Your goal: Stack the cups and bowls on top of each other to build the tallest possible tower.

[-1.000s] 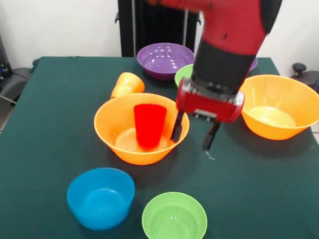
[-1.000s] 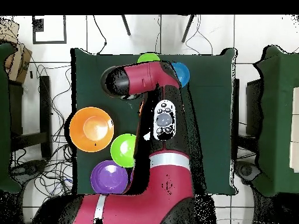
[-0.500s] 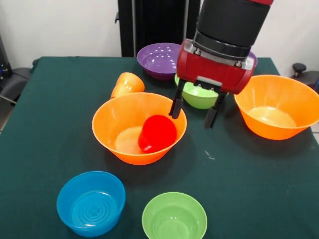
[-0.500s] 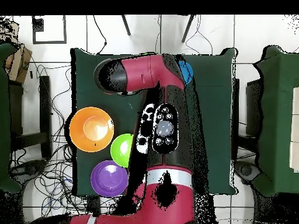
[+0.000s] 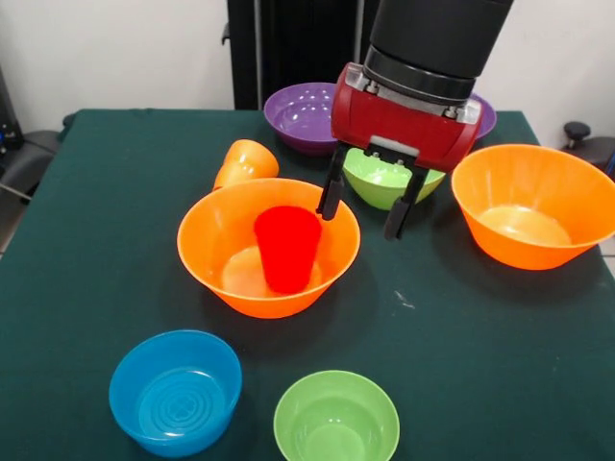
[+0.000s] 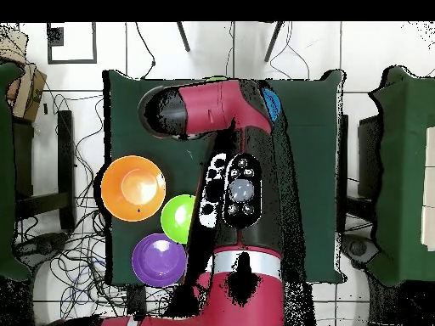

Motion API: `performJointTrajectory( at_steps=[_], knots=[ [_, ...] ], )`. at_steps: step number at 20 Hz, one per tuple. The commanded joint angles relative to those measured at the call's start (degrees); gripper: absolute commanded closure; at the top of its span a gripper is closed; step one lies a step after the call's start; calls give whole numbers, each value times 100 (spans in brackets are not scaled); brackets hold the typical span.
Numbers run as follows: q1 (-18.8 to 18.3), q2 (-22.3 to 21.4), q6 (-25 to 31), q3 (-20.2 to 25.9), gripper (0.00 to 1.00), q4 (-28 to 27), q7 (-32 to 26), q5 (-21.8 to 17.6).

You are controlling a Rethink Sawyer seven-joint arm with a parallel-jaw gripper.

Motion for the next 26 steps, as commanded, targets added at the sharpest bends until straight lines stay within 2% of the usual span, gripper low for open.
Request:
performJointTrajectory(
  at_steps=[1,8,14,21,26],
  knots=[
    [54,141,87,319,0,591,4,-8],
    [27,259,-45,338,0,524,98,2],
    [278,214,-43,194,0,698,697,167],
    [327,-250,-308,90,0,1517,686,381],
    [254,-350,-537,100,0,1839,543,446]
  ],
)
